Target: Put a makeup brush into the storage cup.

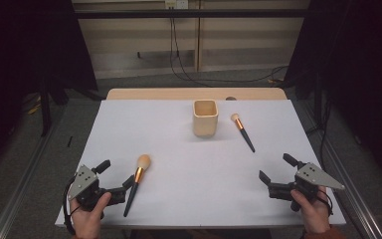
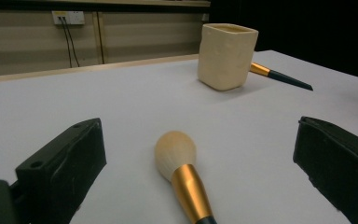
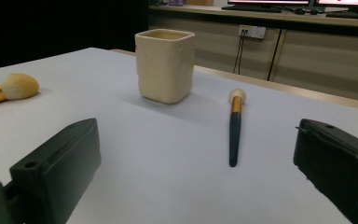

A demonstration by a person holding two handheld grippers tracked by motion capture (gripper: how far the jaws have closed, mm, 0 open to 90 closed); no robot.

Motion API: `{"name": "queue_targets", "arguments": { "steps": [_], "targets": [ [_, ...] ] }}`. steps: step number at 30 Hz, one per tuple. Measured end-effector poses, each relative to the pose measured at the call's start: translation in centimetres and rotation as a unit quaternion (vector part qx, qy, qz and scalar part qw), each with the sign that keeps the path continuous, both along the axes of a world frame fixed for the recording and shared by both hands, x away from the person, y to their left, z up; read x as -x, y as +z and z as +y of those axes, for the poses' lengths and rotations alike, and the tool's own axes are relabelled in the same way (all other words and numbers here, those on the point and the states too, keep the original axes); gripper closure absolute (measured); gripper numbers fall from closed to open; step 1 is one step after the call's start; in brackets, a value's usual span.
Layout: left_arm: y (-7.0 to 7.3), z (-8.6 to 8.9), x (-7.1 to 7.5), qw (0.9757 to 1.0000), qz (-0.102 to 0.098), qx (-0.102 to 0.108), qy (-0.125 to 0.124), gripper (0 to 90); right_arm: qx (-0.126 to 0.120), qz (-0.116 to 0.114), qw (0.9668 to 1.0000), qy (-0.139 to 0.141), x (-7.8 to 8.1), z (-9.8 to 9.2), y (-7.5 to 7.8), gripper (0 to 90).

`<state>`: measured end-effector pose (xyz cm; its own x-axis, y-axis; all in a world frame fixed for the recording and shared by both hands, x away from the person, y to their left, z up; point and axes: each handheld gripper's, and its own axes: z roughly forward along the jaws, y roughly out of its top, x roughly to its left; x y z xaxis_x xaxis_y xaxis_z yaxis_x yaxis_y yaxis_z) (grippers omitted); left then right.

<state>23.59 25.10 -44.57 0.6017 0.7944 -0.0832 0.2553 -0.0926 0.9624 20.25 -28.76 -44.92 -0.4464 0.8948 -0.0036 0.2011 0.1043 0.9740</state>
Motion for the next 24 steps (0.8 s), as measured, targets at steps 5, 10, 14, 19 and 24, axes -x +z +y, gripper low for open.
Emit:
{"name": "queue_targets", "arguments": {
  "steps": [5, 10, 14, 19, 24],
  "targets": [
    [0.03, 0.14, -0.16, 1.0, 0.0, -0.001, 0.001, 2.5, -0.001, 0.002, 1.0, 0.004, -0.12, 0.04, -0.09, 0.2],
    [0.08, -0.04, -0.29, 1.0, -0.001, -0.003, 0.0, 2.5, -0.002, 0.006, 1.0, 0.006, -0.22, 0.01, -0.16, 0.2],
    [0.25, -0.25, -0.33, 0.9999, 0.002, -0.011, 0.001, 3.2, -0.003, 0.007, 1.0, 0.004, -0.33, -0.08, -0.21, 0.2],
    [0.51, -0.19, -0.34, 1.0, -0.001, -0.007, 0.004, 3.2, -0.005, 0.007, 0.9999, 0.008, -0.47, 0.04, -0.23, 0.2],
    [0.95, -0.4, -0.54, 0.9999, -0.005, -0.006, 0.006, 3.2, -0.004, 0.008, 0.9999, 0.011, -0.47, 0.15, -0.28, 0.2]
  ]
}}
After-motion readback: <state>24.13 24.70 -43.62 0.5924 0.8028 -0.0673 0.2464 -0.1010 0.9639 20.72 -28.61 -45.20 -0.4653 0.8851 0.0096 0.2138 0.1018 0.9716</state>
